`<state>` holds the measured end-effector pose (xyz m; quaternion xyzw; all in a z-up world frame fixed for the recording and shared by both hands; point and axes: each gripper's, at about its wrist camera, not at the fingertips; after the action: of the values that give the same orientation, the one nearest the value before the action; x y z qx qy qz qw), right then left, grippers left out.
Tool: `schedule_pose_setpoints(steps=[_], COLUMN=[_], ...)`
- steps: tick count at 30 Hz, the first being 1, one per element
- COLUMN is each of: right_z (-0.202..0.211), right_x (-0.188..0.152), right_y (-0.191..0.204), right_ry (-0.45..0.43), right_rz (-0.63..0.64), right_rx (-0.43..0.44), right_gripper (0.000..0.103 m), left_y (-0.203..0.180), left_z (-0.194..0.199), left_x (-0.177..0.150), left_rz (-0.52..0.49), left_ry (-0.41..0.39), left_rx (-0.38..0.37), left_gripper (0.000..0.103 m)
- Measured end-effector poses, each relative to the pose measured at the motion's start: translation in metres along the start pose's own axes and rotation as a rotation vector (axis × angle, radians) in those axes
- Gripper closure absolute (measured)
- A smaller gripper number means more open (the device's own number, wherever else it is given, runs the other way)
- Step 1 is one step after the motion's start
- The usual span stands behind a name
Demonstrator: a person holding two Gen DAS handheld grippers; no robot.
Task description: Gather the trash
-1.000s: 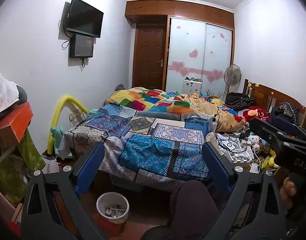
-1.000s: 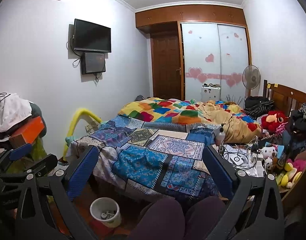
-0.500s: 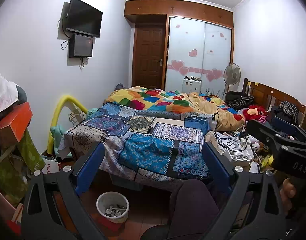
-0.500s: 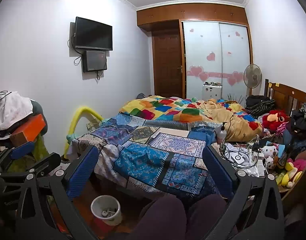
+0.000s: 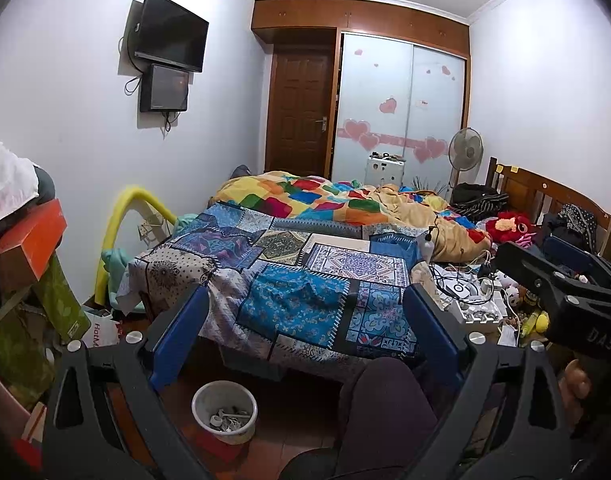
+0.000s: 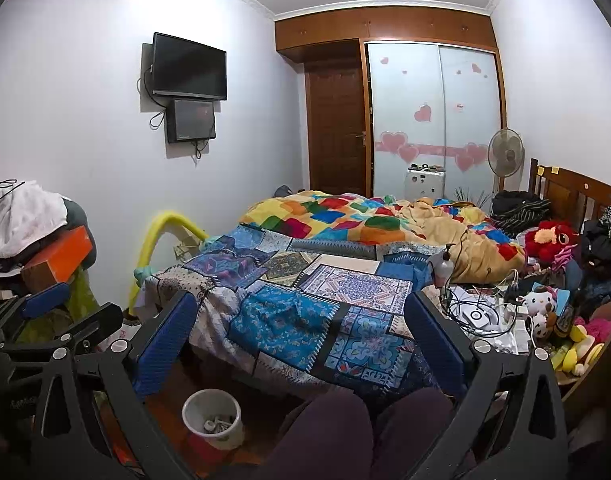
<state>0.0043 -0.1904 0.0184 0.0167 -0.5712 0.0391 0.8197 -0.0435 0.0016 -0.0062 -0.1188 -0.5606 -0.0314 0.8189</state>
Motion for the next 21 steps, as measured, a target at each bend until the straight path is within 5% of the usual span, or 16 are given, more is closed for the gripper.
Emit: schedule_pose_setpoints(steps=[21], right_z=[-0.0002], right_x=[0.0006], right_y=[0.0022], right_ry=[0.001], right_rz=[0.001], right_rx=[-0.001], right_gripper=[0.000], left_y=[0.0027], left_z=[0.0002], left_x=[-0.0037], left_rz=[0.014], left_ry=[-0.002], left_rx=[0.025], left_gripper=[0.004])
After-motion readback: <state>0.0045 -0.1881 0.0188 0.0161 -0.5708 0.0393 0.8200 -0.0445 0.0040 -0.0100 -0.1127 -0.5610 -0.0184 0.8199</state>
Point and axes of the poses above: each gripper's, at about its wrist camera, not at the fingertips, and z roughly against the way its jaws point, y to its left, x to its top, and after that the axes turned 13 degrees about -x, right-handed
